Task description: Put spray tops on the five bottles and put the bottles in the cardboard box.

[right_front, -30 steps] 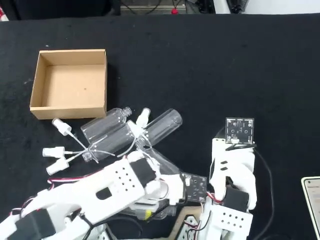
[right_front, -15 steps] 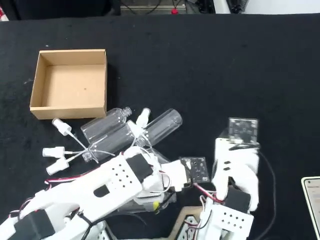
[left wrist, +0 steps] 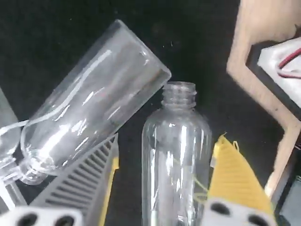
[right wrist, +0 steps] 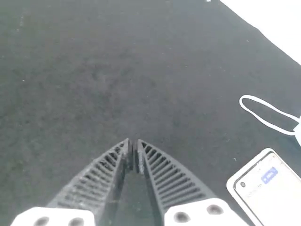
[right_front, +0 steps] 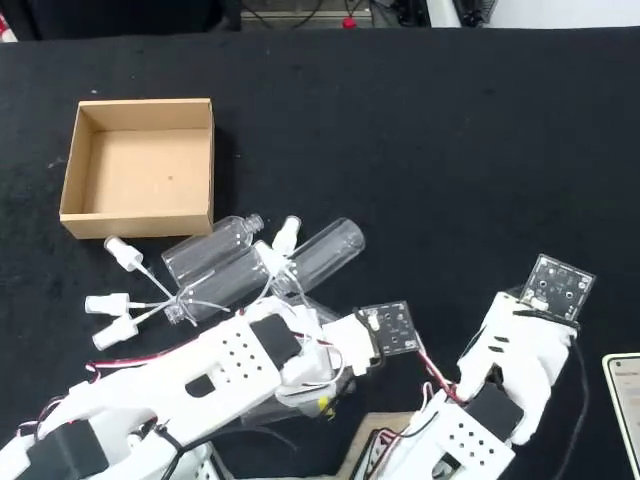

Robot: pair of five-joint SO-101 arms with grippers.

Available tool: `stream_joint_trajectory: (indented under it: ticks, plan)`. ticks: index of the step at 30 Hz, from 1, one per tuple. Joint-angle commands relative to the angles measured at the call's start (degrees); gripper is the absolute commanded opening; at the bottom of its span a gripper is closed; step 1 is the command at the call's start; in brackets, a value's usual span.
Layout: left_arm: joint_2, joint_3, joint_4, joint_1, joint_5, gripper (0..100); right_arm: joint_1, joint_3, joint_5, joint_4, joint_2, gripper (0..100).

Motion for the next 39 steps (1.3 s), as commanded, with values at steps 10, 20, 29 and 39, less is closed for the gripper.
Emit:
stream_joint_trajectory:
  ticks: [10,20,29,39]
  plan:
    - [-1.8,1.1,4.0,-4.8,0.6,20,0.9,-0.7,-0.2,0.3,-6.2,1.2]
    - [-2.4,-1.9,16.3,-6.0,-0.3,12,0.9,-0.9,0.2,0.3,-6.2,1.2]
    - [-2.4,-1.4,19.2,-27.2,-8.4,12,-8.4,-0.5,-0.3,6.6,-5.7,1.2]
    - [-12.1,3.1,14.8,-28.5,-5.8,12,-14.8,-0.5,0.2,11.3,-5.6,1.2]
